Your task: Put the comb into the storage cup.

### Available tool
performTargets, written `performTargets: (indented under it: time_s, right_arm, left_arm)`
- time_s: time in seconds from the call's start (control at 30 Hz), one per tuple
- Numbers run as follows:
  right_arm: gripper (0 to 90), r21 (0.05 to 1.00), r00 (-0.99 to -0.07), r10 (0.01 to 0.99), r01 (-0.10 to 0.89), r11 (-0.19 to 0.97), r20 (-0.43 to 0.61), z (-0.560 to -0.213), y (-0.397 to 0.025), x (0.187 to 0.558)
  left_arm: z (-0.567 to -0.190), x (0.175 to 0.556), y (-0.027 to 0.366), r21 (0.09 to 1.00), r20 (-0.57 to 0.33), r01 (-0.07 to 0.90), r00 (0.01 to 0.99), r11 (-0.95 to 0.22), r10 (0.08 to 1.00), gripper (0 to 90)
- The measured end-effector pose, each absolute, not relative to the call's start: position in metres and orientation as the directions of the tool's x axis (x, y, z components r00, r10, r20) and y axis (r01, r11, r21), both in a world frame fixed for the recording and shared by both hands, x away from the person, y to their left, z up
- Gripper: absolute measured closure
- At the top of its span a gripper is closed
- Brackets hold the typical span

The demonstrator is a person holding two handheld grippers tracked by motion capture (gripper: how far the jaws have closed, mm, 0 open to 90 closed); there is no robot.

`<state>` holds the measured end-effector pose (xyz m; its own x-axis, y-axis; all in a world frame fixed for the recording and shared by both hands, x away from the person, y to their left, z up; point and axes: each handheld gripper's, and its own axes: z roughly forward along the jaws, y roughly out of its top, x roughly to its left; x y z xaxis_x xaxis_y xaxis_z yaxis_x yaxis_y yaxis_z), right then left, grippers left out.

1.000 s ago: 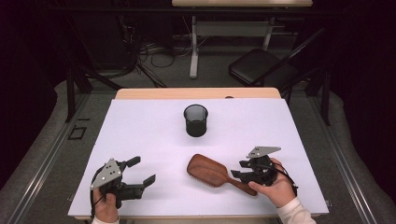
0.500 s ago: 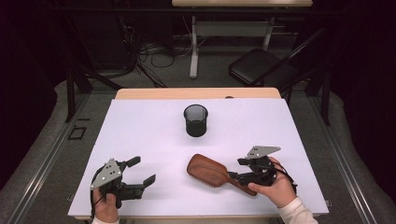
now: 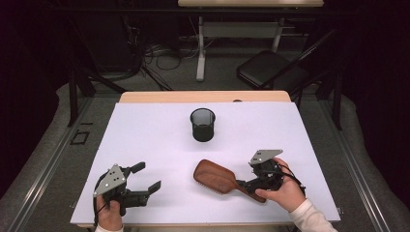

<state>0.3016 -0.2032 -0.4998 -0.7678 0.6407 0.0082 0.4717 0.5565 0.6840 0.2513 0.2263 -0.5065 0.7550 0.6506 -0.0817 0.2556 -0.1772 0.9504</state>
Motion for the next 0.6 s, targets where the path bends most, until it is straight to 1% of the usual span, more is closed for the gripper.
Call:
performTargets:
  time_s: [0.27,0.4,0.6]
  right_arm:
    - [13.5,0.638,-0.799,0.601,0.452,0.623,-0.022,-0.498,-0.196,0.302]
    - [13.6,0.616,-0.810,0.584,0.430,0.660,-0.060,-0.500,-0.191,0.301]
    - [14.6,0.598,-0.824,0.562,0.412,0.687,-0.079,-0.500,-0.186,0.301]
  left_arm:
    - [-0.506,0.251,0.227,0.950,-0.083,0.258,0.754,-0.177,0.652,13.9]
    - [-0.506,0.251,0.226,0.951,-0.084,0.256,0.755,-0.175,0.650,13.9]
    - [-0.507,0.251,0.226,0.950,-0.083,0.257,0.755,-0.177,0.650,13.9]
